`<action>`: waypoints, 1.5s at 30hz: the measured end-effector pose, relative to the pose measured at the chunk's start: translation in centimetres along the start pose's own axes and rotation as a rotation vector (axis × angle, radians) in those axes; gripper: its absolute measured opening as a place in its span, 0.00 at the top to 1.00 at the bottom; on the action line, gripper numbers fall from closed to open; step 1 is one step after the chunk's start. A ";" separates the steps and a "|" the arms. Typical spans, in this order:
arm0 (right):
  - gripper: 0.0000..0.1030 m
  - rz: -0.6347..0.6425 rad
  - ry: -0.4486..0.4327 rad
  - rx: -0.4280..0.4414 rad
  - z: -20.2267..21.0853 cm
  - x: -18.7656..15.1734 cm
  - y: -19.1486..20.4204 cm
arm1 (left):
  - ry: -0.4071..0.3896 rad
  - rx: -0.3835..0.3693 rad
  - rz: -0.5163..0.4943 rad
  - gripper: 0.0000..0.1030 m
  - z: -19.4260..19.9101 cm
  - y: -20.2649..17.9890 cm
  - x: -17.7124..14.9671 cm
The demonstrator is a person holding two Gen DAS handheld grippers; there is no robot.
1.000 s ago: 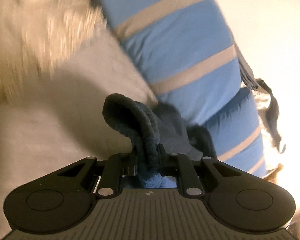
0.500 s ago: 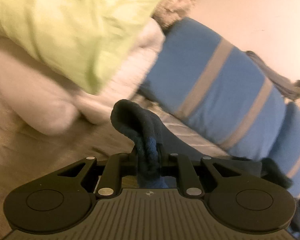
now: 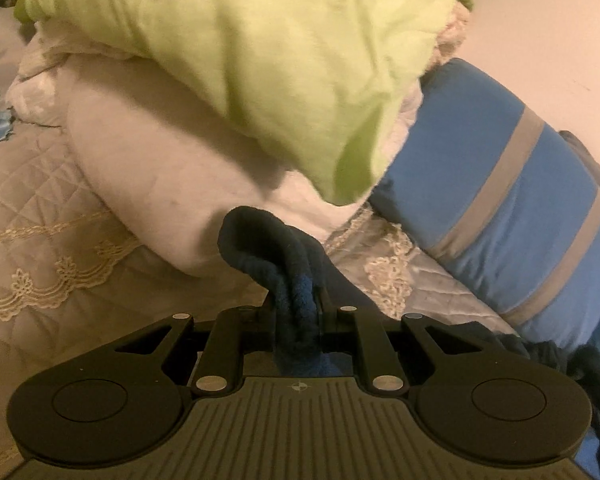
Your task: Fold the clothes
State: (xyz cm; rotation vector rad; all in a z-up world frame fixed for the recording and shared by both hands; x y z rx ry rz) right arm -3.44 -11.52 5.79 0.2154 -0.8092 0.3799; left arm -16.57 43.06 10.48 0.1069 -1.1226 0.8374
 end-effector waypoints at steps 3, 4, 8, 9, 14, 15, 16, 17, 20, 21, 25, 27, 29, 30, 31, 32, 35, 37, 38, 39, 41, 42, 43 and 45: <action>0.00 -0.004 0.004 -0.001 0.0 0.0 0.0 | 0.000 0.004 0.006 0.84 0.4 0.3 0.2; 0.00 -0.009 0.002 0.001 0.1 0.0 0.0 | -0.001 0.003 0.005 0.84 0.5 0.2 0.2; 0.00 -0.025 0.001 0.002 0.3 0.1 -0.2 | 0.000 0.005 -0.004 0.84 1.1 0.2 0.6; 0.00 -0.029 0.001 0.000 0.3 0.1 -0.3 | -0.001 0.008 -0.007 0.84 1.2 0.2 0.6; 0.00 -0.058 0.016 -0.005 0.4 -0.1 -0.8 | -0.006 0.034 -0.019 0.84 1.4 1.2 1.0; 0.00 -0.060 0.018 -0.009 0.5 -0.2 -1.0 | -0.007 0.042 -0.018 0.84 1.3 1.5 1.1; 0.00 -0.062 0.020 -0.011 0.5 -0.2 -1.0 | -0.006 0.051 -0.019 0.84 1.3 1.8 1.1; 0.00 -0.066 0.023 -0.014 0.5 -0.3 -1.1 | 0.015 0.067 -0.026 0.84 0.8 1.9 1.2; 0.00 -0.080 0.029 -0.022 0.6 -0.4 -1.4 | 0.079 0.116 -0.049 0.79 -0.7 2.2 1.2; 0.00 -0.086 0.030 -0.025 0.6 -0.4 -1.6 | 0.100 0.132 -0.057 0.74 -1.2 2.3 1.2; 0.00 -0.093 0.028 -0.036 0.8 -0.4 -1.8 | 0.104 0.170 -0.089 0.51 -1.0 2.1 1.3; 0.00 -0.093 0.025 -0.042 1.0 -0.5 -1.8 | 0.078 0.145 -0.106 0.35 0.4 1.4 1.5; 0.00 -0.093 0.021 -0.045 1.2 -0.5 -1.8 | 0.073 0.109 -0.116 0.32 1.8 0.4 1.8; 0.00 -0.094 0.018 -0.045 1.4 -0.5 -1.8 | 0.075 0.087 -0.118 0.32 2.4 -0.2 2.0; 0.00 -0.093 0.015 -0.044 1.5 -0.5 -1.8 | 0.078 0.065 -0.120 0.31 3.0 -0.8 2.2; 0.00 -0.090 0.011 -0.043 1.6 -0.5 -1.7 | 0.080 0.043 -0.121 0.30 3.7 -1.4 2.4; 0.00 -0.080 -0.003 -0.041 2.0 -0.6 -1.6 | 0.072 -0.040 -0.145 0.28 6.0 -4.1 2.8; 0.00 -0.076 -0.014 -0.039 2.2 -0.6 -1.7 | 0.059 -0.102 -0.174 0.28 7.7 -6.4 3.0; 0.00 -0.074 -0.019 -0.038 2.3 -0.6 -1.7 | 0.050 -0.139 -0.192 0.28 8.6 -7.8 3.1; 0.00 -0.074 -0.030 -0.032 2.5 -0.5 -1.7 | 0.041 -0.176 -0.209 0.28 9.6 -9.2 3.2; 0.00 -0.075 -0.052 -0.019 2.9 -0.5 -1.8 | 0.019 -0.241 -0.239 0.27 11.2 -12.3 3.1; 0.00 -0.078 -0.065 -0.006 3.2 -0.5 -2.0 | 0.014 -0.282 -0.252 0.27 12.0 -14.1 2.7; 0.00 -0.083 -0.078 0.004 3.4 -0.4 -2.1 | 0.009 -0.323 -0.265 0.27 12.7 -15.9 2.3; 0.00 -0.093 -0.113 0.023 4.0 -0.4 -2.5 | 0.000 -0.405 -0.291 0.27 14.3 -19.6 1.4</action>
Point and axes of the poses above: each gripper's, at about its wrist camera, not at the fingertips, and z roughly against the way its jaws point, y to its left, x to its top, the point moved 1 cm from there along -z, roughly the way its jaws point, and after that the axes turned 8 degrees about -y, right-handed, at the moved point
